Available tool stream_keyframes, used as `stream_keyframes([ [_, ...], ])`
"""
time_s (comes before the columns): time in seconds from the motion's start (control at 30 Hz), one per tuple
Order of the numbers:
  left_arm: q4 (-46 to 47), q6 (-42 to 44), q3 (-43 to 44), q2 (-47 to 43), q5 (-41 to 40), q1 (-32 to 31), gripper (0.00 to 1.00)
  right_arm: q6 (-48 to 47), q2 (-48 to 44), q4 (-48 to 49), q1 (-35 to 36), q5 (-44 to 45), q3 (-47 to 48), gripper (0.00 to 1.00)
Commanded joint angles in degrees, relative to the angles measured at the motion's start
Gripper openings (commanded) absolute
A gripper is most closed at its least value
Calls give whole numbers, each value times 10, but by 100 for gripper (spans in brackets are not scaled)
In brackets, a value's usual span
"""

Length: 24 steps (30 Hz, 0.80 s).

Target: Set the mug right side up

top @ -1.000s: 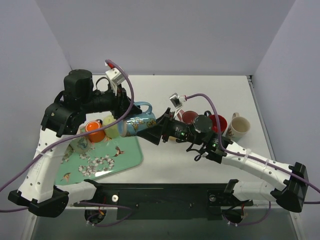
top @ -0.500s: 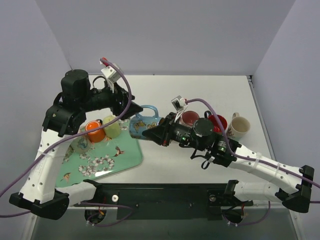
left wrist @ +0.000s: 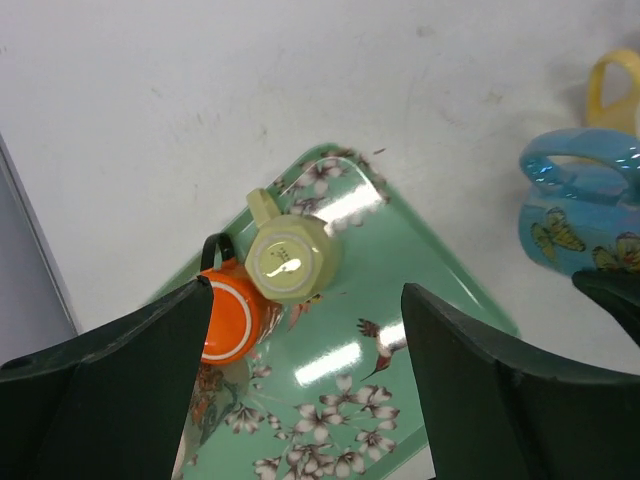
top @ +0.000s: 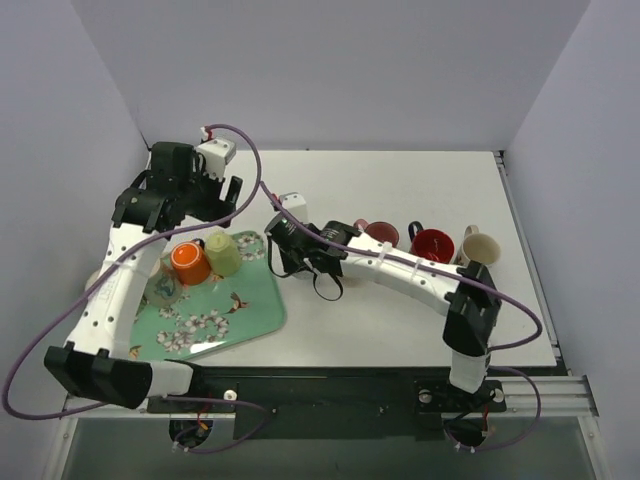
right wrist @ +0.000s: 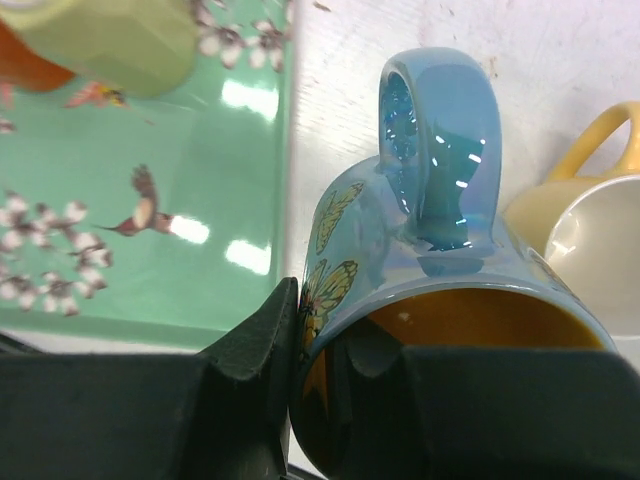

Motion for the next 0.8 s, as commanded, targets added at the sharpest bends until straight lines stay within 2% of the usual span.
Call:
stream_keyframes([
  [0.0, 1, 32, -20, 35, -29, 52, 87, 1, 39, -59, -30, 21, 73, 0],
  [0.2, 35, 31, -47, 87, -7, 97, 87, 4, 117, -69, -57, -12, 90, 0],
  [0.57, 78, 25, -74, 161, -10, 100, 88, 8, 191, -84, -74, -32, 145, 2],
  [0.63, 78, 26, -73, 175, -8, 100, 88, 12, 200, -88, -76, -47, 154, 17],
  [0.73, 75, 26, -73, 194, 2, 97, 88, 12, 176, -91, -75, -49, 148, 47],
  [0.77, 74, 26, -73, 197, 9, 96, 88, 10, 167, -90, -74, -43, 141, 52],
])
